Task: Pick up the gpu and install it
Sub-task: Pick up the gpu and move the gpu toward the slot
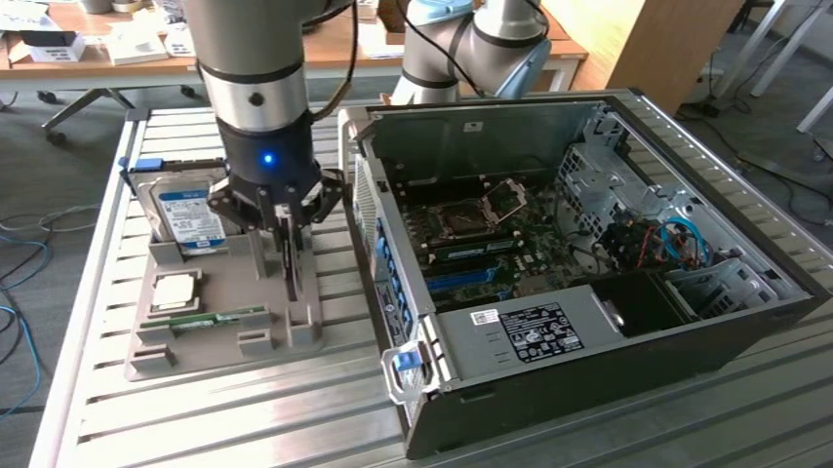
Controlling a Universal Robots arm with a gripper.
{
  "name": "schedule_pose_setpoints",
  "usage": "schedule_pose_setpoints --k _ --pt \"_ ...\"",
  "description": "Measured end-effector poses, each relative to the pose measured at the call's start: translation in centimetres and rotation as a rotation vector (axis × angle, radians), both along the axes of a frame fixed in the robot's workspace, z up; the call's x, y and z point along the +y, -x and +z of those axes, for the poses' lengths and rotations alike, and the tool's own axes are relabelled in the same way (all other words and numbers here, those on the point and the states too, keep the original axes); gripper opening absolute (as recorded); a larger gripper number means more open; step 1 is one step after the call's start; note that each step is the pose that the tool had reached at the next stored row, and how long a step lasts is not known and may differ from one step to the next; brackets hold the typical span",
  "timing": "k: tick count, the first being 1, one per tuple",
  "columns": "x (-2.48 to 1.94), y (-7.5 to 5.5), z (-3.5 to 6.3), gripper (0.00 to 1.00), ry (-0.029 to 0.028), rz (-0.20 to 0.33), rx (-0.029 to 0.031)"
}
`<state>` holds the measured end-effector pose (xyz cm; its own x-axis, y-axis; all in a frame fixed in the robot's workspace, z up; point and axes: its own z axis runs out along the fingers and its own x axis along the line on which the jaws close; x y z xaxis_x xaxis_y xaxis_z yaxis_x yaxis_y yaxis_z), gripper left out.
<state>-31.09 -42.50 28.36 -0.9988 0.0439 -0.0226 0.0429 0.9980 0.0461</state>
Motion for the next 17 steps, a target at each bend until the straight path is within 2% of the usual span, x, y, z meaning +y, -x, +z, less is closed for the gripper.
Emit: schedule_pose_setpoints --k 17 --pt "0.0 0.0 6.94 0.26 -0.0001 0.0 -0.0002"
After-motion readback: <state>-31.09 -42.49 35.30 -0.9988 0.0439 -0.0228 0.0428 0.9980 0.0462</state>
